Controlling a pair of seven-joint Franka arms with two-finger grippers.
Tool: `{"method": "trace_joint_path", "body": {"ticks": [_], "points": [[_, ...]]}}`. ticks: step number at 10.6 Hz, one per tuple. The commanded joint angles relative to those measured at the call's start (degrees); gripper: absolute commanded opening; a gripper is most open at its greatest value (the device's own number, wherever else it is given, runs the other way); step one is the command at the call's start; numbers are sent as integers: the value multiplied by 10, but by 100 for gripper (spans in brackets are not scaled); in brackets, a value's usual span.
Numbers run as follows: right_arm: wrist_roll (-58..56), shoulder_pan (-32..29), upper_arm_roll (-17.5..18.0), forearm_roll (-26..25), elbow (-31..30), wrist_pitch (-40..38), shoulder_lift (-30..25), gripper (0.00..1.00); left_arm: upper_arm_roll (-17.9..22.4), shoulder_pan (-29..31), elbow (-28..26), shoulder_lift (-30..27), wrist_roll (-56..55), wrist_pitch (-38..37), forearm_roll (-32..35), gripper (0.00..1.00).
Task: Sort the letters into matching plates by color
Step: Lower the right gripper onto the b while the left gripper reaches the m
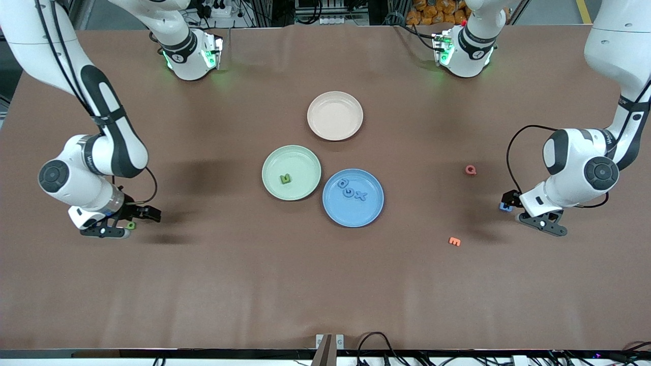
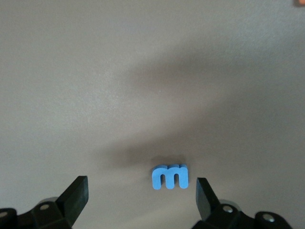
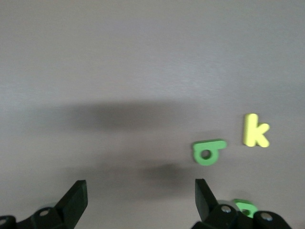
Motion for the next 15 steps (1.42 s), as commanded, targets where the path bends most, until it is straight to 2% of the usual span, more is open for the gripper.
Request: {"method": "trace_joint_path", "body": {"ticks": [1,5,7,13,14,15], "points": [[-10,-29,10,-8,22,12,29,100,-11,16,-40,-4,-1,50,13,100],[-10,-42,9,-8,64,13,68,100,-10,16,-39,17,-23,70,9,100],[-10,-47,9,-9,72,13,74,100,-8,12,-38,23,-59,70,12,100],[-11,-57,9,-9,86,30,94,100,-6,14,-40,24,-62,71,12,100],[-11,-58,9,-9,85,34,97,100,-6,14,-41,24,-62,71,12,72],[-11,-58,9,-8,85,35,98,100,-6,15,-41,24,-62,71,12,35]]}}
